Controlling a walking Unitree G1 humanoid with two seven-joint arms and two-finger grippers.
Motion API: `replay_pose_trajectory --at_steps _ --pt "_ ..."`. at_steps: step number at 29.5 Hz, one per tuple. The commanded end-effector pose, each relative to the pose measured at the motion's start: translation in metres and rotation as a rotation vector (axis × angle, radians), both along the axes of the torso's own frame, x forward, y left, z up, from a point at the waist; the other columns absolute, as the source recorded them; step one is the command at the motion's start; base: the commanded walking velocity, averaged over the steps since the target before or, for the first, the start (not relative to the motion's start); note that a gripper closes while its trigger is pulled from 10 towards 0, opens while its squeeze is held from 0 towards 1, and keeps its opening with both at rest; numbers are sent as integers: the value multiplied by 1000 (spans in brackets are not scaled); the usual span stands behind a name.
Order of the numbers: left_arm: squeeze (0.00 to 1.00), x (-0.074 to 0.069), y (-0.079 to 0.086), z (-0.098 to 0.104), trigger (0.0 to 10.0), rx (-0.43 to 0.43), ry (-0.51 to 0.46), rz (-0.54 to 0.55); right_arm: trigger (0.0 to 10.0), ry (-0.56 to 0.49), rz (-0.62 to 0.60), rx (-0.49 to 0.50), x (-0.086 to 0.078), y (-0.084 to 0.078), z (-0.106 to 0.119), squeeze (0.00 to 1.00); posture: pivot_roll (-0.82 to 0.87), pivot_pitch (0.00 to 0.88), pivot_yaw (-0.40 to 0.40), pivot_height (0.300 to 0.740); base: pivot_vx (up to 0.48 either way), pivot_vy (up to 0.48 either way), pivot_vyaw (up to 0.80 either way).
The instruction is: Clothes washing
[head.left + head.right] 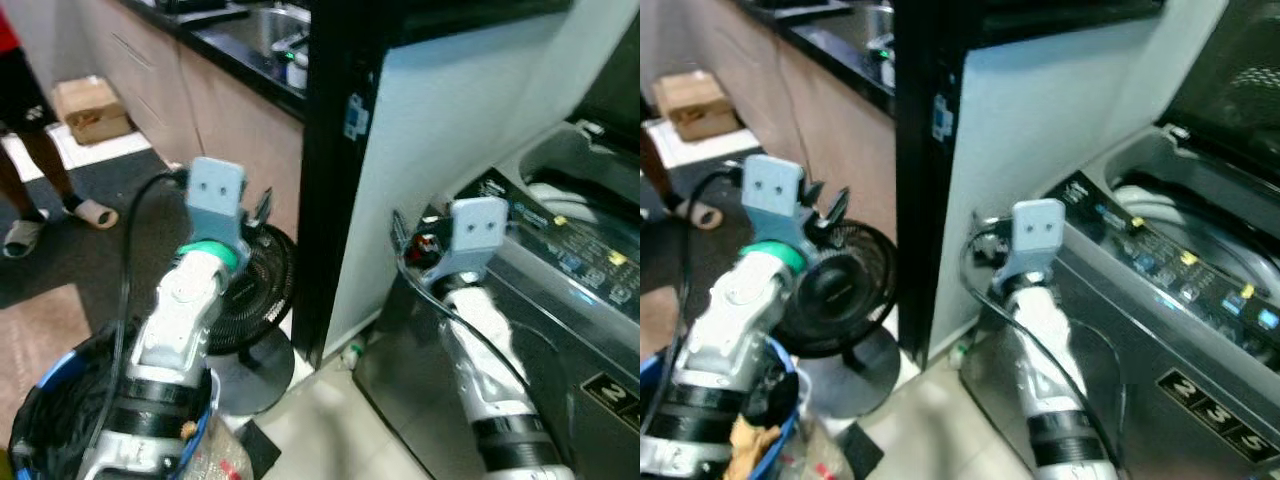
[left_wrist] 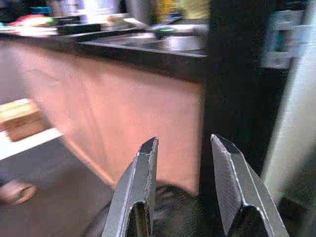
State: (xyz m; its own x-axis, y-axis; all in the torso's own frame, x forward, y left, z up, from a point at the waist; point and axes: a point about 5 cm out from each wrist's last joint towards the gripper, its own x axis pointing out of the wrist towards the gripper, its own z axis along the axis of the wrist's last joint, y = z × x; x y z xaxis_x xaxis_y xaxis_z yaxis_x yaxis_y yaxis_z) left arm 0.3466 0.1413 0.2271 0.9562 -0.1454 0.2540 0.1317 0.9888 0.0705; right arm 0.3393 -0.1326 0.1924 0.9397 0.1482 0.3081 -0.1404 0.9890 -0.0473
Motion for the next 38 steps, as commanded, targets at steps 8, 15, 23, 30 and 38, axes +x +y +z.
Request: replay_pose_trajectory --at_steps 8,15,23,30,38 --pt "0 -1 -4 -7 10000 -4 28 -10 10000 16 -2 -10 -1 -4 -5 0 79 11 -14 740 0 0 794" --pt "0 -1 -3 -8 10000 4 32 -5 10000 9 17 -8 -1 -1 -5 0 79 6 -13 740 0 0 794" --pt "0 -1 -3 -9 10000 11 34 -1 10000 -2 46 -5 -3 2 -3 0 79 1 -13 740 0 0 794" --pt "0 0 -2 -10 10000 16 37 8 10000 -6 61 0 -3 4 -3 0 80 1 -13 740 0 0 794" --pt "0 0 1 -13 10000 23 47 23 10000 -5 72 3 -4 5 -4 0 82 3 -13 740 0 0 794"
